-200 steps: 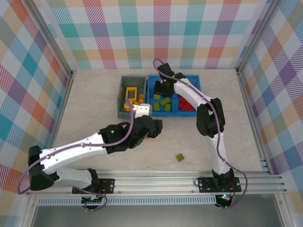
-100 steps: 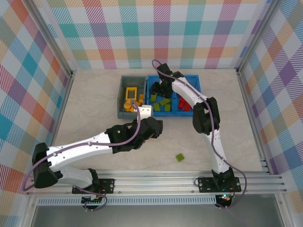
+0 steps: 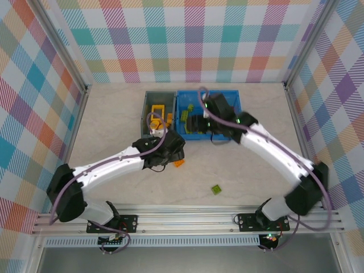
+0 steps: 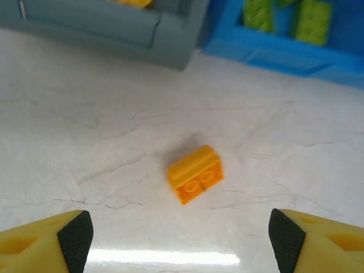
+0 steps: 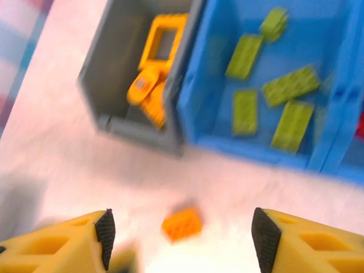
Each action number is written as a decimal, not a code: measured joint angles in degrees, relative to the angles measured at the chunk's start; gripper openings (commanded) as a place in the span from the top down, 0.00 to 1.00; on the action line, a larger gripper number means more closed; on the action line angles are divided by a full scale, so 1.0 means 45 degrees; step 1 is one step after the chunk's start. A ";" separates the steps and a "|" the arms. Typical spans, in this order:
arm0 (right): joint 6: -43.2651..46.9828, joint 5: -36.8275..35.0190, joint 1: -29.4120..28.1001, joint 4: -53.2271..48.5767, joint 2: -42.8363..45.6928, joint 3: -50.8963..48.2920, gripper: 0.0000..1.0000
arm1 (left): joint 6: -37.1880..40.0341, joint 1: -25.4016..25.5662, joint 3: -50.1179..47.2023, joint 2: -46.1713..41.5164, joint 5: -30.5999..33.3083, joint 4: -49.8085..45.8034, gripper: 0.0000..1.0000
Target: Sort the legos into containers by color
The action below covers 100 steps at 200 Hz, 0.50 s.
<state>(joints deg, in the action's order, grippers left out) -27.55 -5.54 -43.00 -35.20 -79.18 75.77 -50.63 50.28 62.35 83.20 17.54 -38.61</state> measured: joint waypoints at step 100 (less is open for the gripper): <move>-0.0447 -0.0733 -0.4794 -0.1010 0.6382 -0.4847 0.24 | -0.1146 -0.0622 0.0933 0.4163 -0.2375 0.0767 0.14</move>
<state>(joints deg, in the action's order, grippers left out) -29.56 -8.84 -64.58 -39.75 -50.46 53.95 -55.79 47.48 66.54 101.93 6.85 -35.16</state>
